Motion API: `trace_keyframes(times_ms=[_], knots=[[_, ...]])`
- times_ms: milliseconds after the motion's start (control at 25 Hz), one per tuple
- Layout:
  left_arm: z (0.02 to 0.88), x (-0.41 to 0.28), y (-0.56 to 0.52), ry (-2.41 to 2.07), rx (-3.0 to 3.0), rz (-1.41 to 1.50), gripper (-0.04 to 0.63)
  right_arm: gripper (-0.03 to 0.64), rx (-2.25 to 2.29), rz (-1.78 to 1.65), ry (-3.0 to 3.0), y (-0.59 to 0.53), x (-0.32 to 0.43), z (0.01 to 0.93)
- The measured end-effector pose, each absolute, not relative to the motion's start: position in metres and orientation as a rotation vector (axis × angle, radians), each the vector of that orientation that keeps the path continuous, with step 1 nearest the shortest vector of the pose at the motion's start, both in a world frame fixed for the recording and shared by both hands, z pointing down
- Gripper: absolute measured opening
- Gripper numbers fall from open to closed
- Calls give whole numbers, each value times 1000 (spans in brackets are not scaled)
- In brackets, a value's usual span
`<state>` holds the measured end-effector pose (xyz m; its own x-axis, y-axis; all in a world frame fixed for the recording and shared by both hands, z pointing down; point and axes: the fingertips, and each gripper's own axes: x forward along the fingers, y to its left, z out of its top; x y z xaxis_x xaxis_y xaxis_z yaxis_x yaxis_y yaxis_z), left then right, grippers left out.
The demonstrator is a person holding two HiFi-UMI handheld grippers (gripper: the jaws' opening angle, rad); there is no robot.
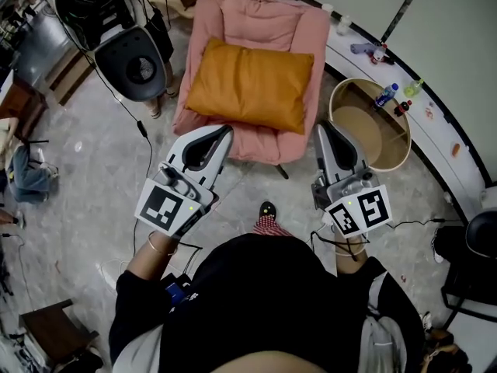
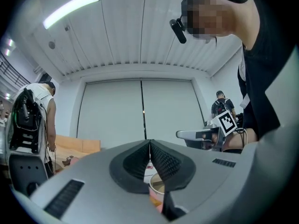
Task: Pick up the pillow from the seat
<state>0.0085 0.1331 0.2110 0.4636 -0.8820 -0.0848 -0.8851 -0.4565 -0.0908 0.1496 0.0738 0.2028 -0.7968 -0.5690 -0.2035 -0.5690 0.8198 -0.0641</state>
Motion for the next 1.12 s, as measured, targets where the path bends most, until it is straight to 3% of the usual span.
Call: trace_keyframes(times_ms=[1120], knots=[[219,-6,4,1693,-2531,19,11,23,-872,-38,2811,-80,143,221]])
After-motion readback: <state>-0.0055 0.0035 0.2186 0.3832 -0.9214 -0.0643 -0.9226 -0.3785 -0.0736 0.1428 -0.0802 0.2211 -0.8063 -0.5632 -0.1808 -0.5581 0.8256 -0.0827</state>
